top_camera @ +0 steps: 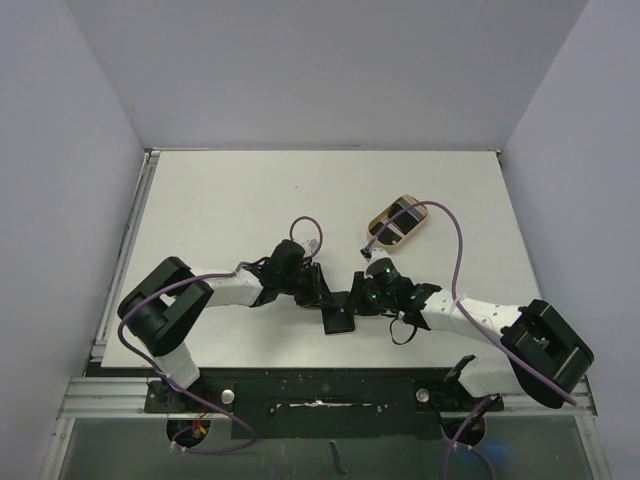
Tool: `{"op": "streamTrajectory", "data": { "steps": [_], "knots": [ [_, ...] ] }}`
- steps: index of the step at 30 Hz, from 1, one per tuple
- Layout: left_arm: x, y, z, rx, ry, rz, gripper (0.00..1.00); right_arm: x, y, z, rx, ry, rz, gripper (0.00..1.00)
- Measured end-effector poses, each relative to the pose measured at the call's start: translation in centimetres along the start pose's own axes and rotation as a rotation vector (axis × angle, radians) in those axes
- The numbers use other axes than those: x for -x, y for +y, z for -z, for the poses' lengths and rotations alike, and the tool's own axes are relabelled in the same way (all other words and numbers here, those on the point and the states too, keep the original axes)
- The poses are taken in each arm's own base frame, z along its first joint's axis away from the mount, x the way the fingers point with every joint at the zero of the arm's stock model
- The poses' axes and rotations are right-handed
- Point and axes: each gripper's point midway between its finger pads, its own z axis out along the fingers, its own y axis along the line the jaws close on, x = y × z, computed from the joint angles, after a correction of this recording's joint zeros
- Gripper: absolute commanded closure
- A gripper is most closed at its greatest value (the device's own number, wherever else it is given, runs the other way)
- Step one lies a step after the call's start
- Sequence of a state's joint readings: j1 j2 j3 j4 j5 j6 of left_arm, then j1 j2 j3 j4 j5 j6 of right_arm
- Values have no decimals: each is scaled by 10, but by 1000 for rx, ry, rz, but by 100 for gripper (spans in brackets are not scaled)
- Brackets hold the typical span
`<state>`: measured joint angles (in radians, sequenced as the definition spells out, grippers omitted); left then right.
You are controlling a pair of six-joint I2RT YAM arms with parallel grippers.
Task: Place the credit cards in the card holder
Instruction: Close the card holder at the center of the board.
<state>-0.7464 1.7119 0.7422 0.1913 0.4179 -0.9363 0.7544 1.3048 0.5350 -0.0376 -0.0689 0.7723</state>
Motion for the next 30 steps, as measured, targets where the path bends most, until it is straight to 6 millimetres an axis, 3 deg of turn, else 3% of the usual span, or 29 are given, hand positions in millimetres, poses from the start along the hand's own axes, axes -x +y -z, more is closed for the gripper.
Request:
{"op": "streamTrajectory", "data": {
  "steps": [10,20,30],
  "knots": [
    [0,-1,0,23,9,10,84,-2,3,-4,17,11,-3,87],
    [3,2,9,77,6,30,71,-2,3,-3,18,13,2,87],
    [8,10,16,117,-16,18,69,-2,4,-3,21,20,4,86]
  ]
}}
